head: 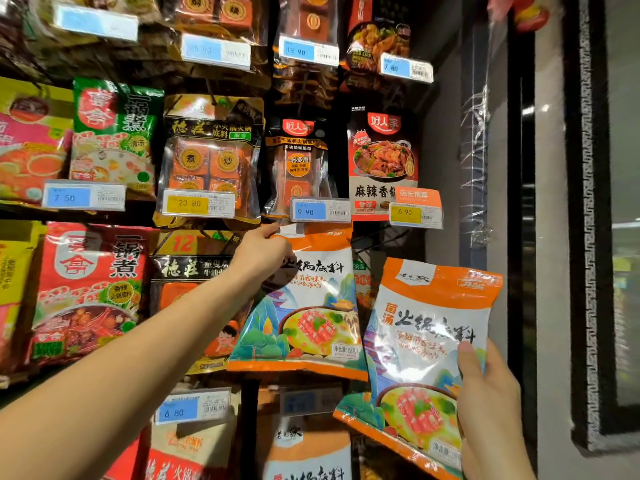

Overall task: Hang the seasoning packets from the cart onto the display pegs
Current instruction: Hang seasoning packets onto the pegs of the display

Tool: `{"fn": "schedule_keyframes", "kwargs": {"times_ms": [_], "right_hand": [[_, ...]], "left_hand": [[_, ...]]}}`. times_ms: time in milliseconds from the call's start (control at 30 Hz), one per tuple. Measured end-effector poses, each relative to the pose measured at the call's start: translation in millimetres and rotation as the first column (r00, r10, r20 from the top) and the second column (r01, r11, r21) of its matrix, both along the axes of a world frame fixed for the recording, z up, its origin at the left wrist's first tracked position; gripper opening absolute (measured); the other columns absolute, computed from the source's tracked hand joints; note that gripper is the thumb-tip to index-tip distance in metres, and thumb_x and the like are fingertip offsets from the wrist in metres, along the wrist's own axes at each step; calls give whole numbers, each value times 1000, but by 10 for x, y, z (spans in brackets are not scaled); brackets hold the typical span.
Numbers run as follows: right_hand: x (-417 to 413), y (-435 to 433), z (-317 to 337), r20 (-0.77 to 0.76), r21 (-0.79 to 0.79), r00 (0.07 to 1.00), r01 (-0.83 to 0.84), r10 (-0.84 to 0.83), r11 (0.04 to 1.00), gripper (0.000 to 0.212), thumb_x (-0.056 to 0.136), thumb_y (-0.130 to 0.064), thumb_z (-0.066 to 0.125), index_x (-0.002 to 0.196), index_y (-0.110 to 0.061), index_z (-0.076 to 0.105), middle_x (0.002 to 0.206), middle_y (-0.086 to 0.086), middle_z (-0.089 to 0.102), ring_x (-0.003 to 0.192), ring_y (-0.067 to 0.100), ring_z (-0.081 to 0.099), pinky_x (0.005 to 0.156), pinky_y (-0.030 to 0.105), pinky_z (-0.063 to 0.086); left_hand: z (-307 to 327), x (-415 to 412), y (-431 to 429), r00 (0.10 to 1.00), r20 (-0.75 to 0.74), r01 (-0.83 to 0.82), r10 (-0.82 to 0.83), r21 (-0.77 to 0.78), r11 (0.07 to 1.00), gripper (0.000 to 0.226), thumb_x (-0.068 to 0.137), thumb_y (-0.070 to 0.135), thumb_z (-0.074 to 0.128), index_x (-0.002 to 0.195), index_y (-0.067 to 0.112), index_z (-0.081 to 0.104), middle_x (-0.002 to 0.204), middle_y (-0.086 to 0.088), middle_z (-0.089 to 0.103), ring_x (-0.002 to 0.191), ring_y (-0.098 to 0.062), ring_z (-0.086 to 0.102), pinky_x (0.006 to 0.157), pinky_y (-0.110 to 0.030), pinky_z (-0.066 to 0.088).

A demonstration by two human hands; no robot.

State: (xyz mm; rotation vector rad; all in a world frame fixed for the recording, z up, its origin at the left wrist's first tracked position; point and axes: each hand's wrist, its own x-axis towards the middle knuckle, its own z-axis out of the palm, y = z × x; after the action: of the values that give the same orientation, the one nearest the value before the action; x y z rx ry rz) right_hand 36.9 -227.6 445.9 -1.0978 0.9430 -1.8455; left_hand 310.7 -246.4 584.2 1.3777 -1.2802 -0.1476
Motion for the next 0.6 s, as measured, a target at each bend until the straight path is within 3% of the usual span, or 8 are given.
{"fn": "schedule_keyframes", "kwargs": {"times_ms": [133,200,233,333,467,600], "right_hand": [[-12,-6,-2,-6,18,1000,-3,3,1000,19,107,-31,49,125,-32,56,100,-7,68,91,20,70,61,32,51],[-26,-9,3,-3,24,1000,-4,4,1000,20,107,-32,49,126,-33,55,102,-7,68,92,21,70,61,32,52],[-31,-9,4,-5,28,1000,-6,6,1000,19,107,-32,49,126,-33,55,102,-6,68,92,21,70,61,32,52],[-26,-12,4,5,33,1000,-8,8,999,20,107,-32,49,126,-31,56,102,-4,70,91,24,72,62,34,53],[24,-9,13,10,41,1000,-11,11,999,23,107,-33,49,129,-32,56,101,-5,70,91,24,72,62,34,55],[57,-18,-3,2,46,1000,7,-7,999,24,107,-34,50,130,-34,56,108,-3,70,93,24,72,65,35,56]], "left_hand": [[107,-10,-18,999,25,-23,22,38,999,62,91,8,58,151,18,48,36,10,42,43,-12,36,47,-24,28],[136,-30,11,997,74,-40,37,36,999,61,89,13,57,149,22,49,56,4,61,56,-17,52,54,-26,38],[135,-36,28,980,177,-98,93,18,995,60,88,17,56,148,25,50,76,0,70,70,-22,62,62,-28,45],[96,-12,3,904,369,-200,217,-85,976,62,88,27,58,149,28,48,103,-5,73,97,-33,67,86,-42,56],[25,31,-117,915,339,-196,218,-99,976,62,97,38,61,154,26,42,120,-8,70,110,-33,64,97,-45,52],[-65,-42,-270,975,170,-139,145,-44,989,59,100,38,59,155,28,40,144,-10,58,123,-34,58,103,-43,48]]}}
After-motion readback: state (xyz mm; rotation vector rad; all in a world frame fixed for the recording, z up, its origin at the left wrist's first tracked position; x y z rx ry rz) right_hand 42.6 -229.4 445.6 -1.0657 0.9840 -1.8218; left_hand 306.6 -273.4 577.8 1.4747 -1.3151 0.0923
